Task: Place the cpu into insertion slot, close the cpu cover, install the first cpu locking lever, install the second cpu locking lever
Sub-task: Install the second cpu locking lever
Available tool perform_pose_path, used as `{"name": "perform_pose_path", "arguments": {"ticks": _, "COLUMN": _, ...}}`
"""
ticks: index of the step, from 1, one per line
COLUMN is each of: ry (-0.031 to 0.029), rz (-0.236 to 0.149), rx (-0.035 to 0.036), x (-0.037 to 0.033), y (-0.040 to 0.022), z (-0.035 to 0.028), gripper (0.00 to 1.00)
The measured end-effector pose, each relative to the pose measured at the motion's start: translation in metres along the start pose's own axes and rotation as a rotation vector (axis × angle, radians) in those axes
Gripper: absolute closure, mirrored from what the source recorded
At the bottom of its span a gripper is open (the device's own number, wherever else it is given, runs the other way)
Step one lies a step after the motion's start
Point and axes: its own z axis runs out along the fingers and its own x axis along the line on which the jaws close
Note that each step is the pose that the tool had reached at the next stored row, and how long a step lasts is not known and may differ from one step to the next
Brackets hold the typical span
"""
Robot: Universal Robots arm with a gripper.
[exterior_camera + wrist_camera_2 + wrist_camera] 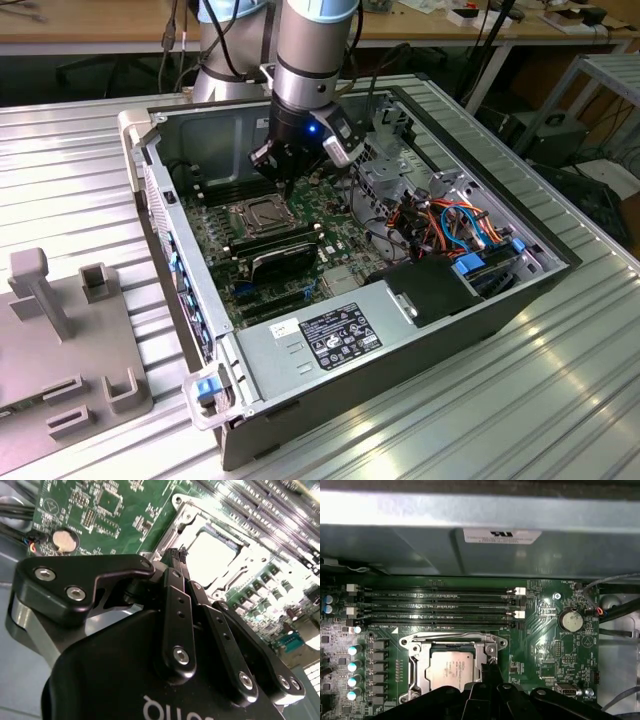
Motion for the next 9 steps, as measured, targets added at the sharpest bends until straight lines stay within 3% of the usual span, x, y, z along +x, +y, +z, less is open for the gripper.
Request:
{"name": "perform_pose_path", "arguments": {"ticks": 3, "ry": 0.0015, "rz": 0.000, "rx": 0.0000, "x": -0.0037, "y": -0.0074, "z": -0.0001, "gripper": 0.89}}
{"name": "perform_pose_path", "arguments": {"ticks": 9, "ry": 0.0025, "rz": 0.000, "rx": 0.0000, "x": -0.0049, "y": -0.0123, "z": -0.0001, "gripper": 0.89}}
